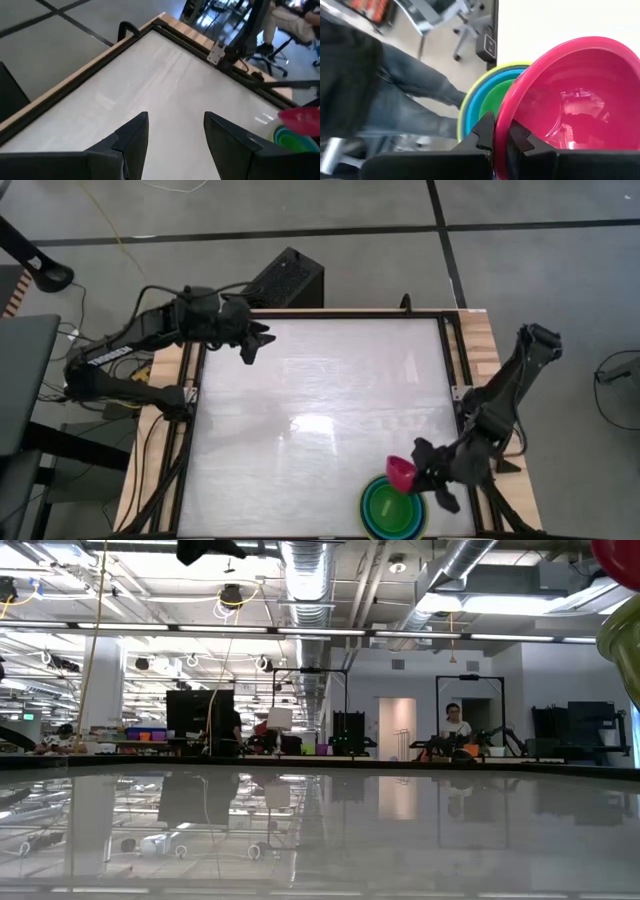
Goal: Nest bowls inside each other by size order
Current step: Stack the red bowl into the light green bowl
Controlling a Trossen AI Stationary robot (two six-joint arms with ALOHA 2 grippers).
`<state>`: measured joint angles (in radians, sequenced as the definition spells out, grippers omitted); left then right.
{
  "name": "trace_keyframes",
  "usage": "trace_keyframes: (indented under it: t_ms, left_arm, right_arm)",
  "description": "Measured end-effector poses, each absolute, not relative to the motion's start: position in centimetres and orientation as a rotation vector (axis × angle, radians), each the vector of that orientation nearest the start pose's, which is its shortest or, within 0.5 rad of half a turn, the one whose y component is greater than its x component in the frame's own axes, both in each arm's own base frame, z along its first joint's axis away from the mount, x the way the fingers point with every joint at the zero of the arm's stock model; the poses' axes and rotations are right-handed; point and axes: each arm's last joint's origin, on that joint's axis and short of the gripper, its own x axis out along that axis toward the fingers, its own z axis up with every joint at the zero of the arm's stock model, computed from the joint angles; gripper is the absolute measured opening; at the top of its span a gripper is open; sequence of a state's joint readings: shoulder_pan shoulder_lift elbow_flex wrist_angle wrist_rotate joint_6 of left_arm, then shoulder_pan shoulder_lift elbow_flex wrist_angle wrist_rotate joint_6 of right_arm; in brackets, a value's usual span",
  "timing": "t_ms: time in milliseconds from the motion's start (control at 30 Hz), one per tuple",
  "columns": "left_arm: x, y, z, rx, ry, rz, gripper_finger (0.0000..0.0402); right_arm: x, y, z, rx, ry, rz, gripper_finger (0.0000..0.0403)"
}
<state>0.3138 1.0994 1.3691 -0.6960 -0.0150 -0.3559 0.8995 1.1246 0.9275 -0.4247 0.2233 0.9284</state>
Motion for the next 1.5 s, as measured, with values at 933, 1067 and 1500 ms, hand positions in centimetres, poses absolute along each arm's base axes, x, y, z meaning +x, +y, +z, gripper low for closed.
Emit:
trace_keyframes:
  t_ms: [933,1067,1500]
  left_arm:
    - [19.8,6.7,41.6,-0.346,0.369,0.462,0.018]
    - [19.8,6.7,41.5,-0.332,0.373,0.462,0.018]
    - [19.6,6.6,41.0,-0.281,0.447,0.454,0.018]
  right_arm:
    - [21.9,31.2,22.7,0.077,1.082,0.274,0.0037]
    - [22.6,31.3,22.1,0.012,1.1,0.14,0.0037]
    - [24.3,31.2,21.3,0.134,1.055,-0.04,0.023]
